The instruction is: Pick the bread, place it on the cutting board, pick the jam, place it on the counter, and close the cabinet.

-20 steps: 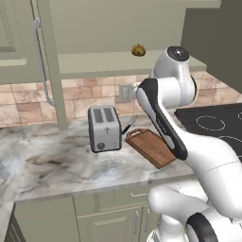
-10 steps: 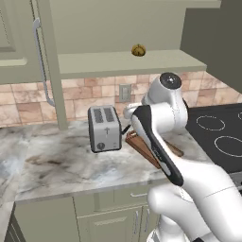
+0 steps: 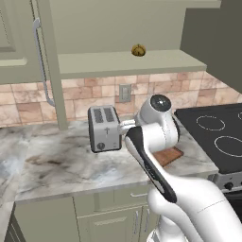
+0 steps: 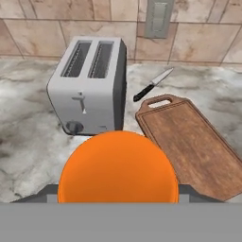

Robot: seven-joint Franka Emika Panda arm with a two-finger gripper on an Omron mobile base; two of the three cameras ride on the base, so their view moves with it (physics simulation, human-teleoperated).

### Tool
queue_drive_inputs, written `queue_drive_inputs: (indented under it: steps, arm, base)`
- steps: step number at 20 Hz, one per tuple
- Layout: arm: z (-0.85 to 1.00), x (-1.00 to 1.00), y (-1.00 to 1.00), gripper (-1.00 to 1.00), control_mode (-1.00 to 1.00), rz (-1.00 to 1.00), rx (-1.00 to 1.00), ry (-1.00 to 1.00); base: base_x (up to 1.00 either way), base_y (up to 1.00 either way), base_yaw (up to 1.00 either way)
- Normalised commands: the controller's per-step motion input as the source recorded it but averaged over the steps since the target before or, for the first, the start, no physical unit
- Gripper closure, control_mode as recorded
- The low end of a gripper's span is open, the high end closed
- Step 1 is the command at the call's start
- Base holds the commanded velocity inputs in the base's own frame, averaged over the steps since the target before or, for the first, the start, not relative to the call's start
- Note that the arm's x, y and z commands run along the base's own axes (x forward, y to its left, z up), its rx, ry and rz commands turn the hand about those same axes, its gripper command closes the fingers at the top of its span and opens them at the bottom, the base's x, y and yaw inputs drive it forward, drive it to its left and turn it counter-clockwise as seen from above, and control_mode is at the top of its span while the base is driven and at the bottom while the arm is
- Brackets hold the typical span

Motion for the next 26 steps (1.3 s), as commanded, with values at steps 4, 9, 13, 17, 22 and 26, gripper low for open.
queue_drive_inputs:
  steps: [4, 9, 13, 17, 22, 26]
  arm:
    - [-0.45, 0.00, 0.17, 1.00, -1.00, 0.00, 0.00, 0.00]
    - [-0.41, 0.04, 0.20, 1.00, -1.00, 0.00, 0.00, 0.00]
    - [-0.35, 0.12, 0.22, 1.00, -1.00, 0.00, 0.00, 0.00]
    - [-0.32, 0.14, 0.20, 1.00, -1.00, 0.00, 0.00, 0.00]
    - [-0.22, 0.21, 0.17, 1.00, -1.00, 0.00, 0.00, 0.01]
    - [-0.21, 0.23, 0.18, 1.00, -1.00, 0.00, 0.00, 0.04]
  base:
    - [0.00, 0.00, 0.00]
    - [0.00, 0.00, 0.00]
    - [0.00, 0.00, 0.00]
    - [0.00, 0.00, 0.00]
    - [0.00, 0.00, 0.00]
    - [0.00, 0.00, 0.00]
